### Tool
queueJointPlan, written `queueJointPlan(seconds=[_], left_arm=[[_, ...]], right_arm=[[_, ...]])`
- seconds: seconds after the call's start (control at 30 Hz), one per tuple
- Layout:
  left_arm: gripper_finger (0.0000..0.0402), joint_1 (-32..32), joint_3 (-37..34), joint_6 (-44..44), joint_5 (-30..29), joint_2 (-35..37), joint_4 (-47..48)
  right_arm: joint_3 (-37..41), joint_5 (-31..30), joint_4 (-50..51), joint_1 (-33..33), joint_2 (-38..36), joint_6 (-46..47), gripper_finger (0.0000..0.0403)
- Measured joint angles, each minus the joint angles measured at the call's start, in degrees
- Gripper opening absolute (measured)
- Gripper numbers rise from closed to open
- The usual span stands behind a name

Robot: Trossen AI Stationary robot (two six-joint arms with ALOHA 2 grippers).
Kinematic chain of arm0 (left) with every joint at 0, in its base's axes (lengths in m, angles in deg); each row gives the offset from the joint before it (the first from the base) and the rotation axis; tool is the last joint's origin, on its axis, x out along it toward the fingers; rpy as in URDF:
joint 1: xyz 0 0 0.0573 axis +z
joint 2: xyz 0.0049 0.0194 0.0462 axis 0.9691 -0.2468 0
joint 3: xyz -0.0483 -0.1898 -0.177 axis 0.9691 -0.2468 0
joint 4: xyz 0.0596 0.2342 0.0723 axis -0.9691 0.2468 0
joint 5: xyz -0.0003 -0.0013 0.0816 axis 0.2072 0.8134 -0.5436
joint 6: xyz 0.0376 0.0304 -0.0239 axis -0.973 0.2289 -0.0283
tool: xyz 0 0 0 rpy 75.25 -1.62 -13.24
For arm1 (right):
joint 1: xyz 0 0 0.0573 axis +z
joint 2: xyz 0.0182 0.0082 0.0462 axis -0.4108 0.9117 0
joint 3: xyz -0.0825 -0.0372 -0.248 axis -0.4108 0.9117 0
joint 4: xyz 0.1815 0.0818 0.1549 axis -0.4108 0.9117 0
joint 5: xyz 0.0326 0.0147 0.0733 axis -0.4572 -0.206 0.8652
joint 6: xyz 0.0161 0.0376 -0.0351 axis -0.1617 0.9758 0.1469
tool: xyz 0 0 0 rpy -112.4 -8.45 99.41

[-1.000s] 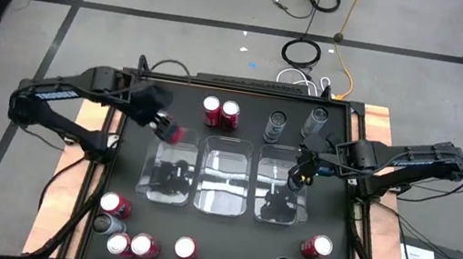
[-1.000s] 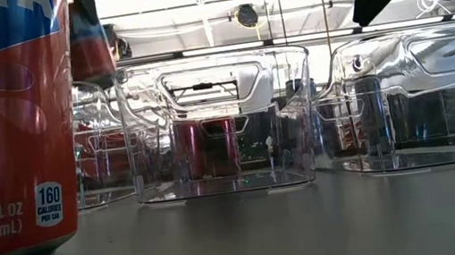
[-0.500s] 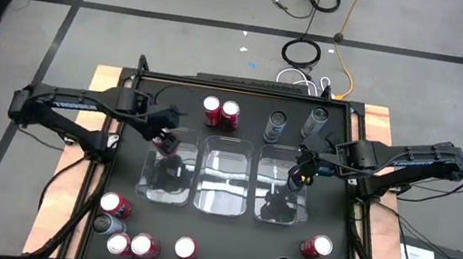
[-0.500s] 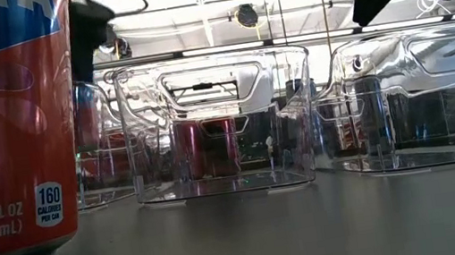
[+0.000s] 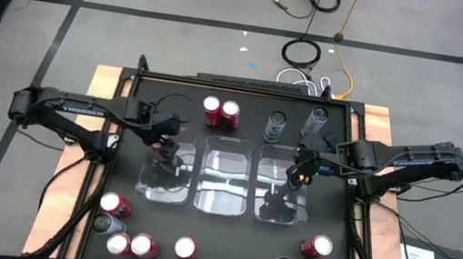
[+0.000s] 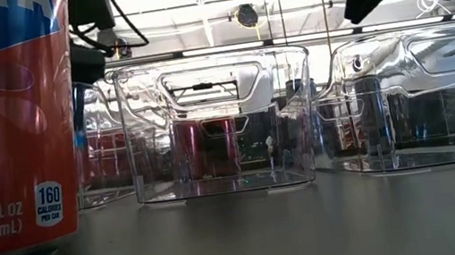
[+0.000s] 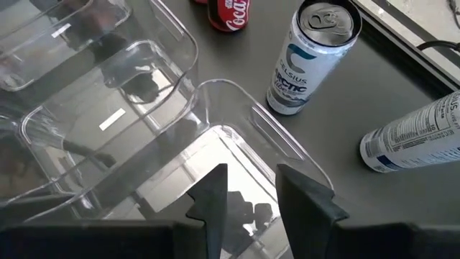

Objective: Sort soda cans
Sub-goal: Put the top left red soda can into the left transparent bin

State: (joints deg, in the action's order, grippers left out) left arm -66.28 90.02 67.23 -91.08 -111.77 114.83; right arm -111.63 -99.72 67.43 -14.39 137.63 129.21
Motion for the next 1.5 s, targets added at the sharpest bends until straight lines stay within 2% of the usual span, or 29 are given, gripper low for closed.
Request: queueJointPlan(seconds=[0.63,1.07,1.5], left_arm=[[0.0327,0.0,-1.0,-0.3,-0.4,0.0,-1.9],[0.0393,0.0,-1.0,-0.5,-0.6,0.0,-1.6],[0.0398,0.0,-1.0,-1.8,-3.4,0.0,-0.6]], right_arm=[[0.0,0.0,0.0,0.0,0.0,1.9,0.0110],[0.0,-0.1,0.0,0.0,0.0,1.5,0.0110],[0.0,-0.2,0.0,0.0,0.0,1.5,0.0110]])
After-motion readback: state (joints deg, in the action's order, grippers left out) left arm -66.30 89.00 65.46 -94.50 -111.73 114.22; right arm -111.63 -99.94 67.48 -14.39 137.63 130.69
